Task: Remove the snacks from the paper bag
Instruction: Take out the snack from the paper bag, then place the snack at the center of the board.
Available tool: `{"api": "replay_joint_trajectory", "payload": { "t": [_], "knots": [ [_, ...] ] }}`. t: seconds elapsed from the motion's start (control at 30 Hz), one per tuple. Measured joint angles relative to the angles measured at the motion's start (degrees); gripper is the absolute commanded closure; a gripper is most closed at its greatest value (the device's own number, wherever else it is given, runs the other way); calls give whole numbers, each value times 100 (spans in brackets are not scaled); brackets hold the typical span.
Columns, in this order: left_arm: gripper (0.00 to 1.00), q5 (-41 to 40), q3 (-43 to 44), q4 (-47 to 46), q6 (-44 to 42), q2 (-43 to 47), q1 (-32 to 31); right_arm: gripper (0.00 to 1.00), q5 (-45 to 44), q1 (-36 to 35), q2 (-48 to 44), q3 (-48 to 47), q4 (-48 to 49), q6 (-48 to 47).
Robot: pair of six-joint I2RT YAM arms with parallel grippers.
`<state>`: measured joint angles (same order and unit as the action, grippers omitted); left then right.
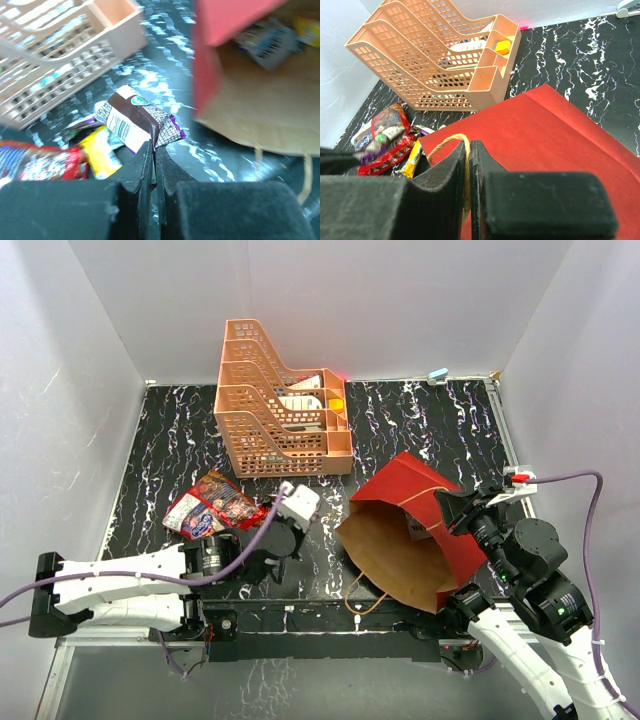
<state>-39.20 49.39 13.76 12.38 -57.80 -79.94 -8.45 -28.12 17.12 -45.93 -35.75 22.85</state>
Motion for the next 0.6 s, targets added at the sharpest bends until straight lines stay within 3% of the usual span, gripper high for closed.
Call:
{"api": "replay_joint_trajectory", "payload": {
  "t": [0.23,0.53,0.6],
  "knots": [
    [100,-313,-76,538,828,-470,1467,91,0,0,0,0,0,0],
    [100,-319,-251,461,1390,-2098,2120,91,4,0,48,0,-2,0],
    [94,-260,-267,424,1541,-2402,2284,91,11,0,120,0,0,0]
  ]
}}
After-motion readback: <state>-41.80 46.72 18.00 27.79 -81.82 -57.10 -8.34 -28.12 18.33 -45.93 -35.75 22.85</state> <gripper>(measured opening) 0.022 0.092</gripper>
